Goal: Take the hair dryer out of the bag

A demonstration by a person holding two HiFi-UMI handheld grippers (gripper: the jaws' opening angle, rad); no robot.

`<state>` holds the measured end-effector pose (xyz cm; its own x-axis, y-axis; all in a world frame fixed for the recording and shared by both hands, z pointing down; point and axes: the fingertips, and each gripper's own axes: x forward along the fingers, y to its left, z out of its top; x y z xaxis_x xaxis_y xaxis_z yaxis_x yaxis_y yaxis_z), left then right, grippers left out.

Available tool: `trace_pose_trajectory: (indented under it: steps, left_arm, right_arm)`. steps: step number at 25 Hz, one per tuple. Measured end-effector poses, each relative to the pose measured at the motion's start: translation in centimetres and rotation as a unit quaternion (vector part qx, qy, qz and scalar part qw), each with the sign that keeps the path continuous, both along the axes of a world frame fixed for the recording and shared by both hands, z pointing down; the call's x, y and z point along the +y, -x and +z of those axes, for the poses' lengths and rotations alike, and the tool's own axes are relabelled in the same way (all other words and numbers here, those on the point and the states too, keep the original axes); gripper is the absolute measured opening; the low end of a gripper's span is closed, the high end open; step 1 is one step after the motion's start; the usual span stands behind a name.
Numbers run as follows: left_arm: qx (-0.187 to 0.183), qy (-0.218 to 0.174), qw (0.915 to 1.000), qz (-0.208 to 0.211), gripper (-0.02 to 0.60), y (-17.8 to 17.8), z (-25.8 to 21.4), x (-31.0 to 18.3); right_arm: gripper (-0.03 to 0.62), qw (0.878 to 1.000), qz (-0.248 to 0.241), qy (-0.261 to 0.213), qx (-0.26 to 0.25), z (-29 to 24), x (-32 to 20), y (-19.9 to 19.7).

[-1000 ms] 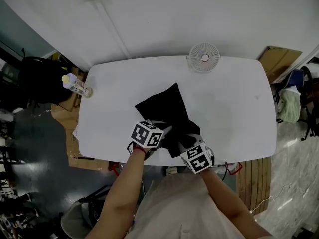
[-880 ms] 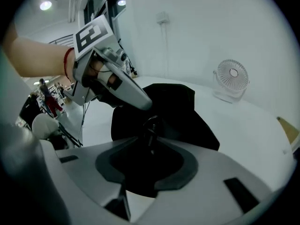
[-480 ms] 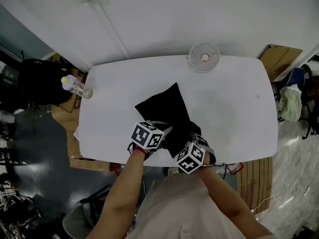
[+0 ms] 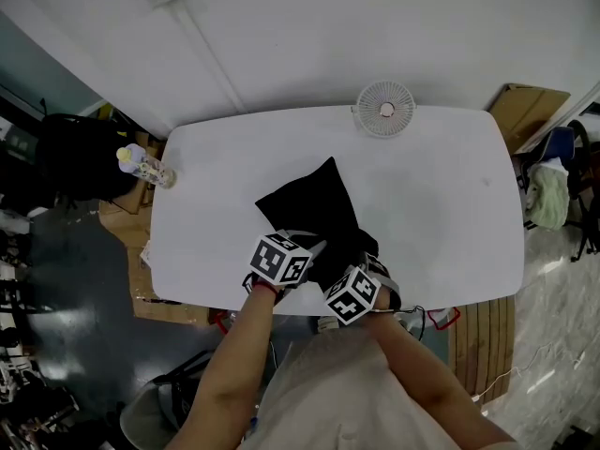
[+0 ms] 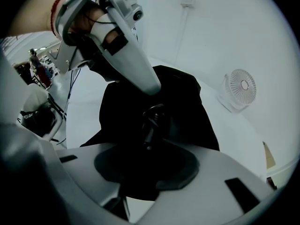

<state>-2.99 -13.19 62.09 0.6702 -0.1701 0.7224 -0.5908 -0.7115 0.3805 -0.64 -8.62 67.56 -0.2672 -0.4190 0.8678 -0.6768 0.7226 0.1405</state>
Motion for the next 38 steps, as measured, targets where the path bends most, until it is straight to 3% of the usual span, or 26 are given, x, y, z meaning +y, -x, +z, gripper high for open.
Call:
trace_pose_trajectory:
  steps: [5, 10, 20, 31, 34, 38]
  left_arm:
    - [0.011, -0.011, 0.9999, -0.006, 0.028, -0.5, -1.1, -0.3]
    - [-0.014, -0.044, 0.9988, -0.015, 0.028, 0.2, -2.4, -1.7]
    - [-0.029, -0.053, 0.9982, 0.002, 0.026, -0.1, -3.2, -1.4]
    - [-0.027, -0.041, 0.9988, 0.008, 0.028, 0.1, -2.5, -1.1]
    - [-0.025, -0.036, 0.9989, 0.016, 0.028, -0.3, -2.4, -0.8]
    - [-0.019, -0.033, 0.9989, 0.027, 0.028, -0.6, -2.5, -0.4]
  right_arm:
    - [0.143, 1.000, 0.006, -0.007, -0.023, -1.6, 0.3, -0.8]
    - [0.143, 0.999, 0.002, -0.004, -0.048, -2.9, 1.5, -1.6]
    - [0.143, 0.996, -0.008, 0.011, -0.083, -7.0, 5.1, -3.2]
    - [0.146, 0.996, -0.028, 0.038, -0.072, -3.7, 8.2, -5.6]
    - [0.149, 0.994, -0.008, 0.066, -0.089, -2.2, 8.7, -5.8]
    - [0.214, 0.978, 0.054, 0.104, -0.174, -3.5, 8.0, -5.3]
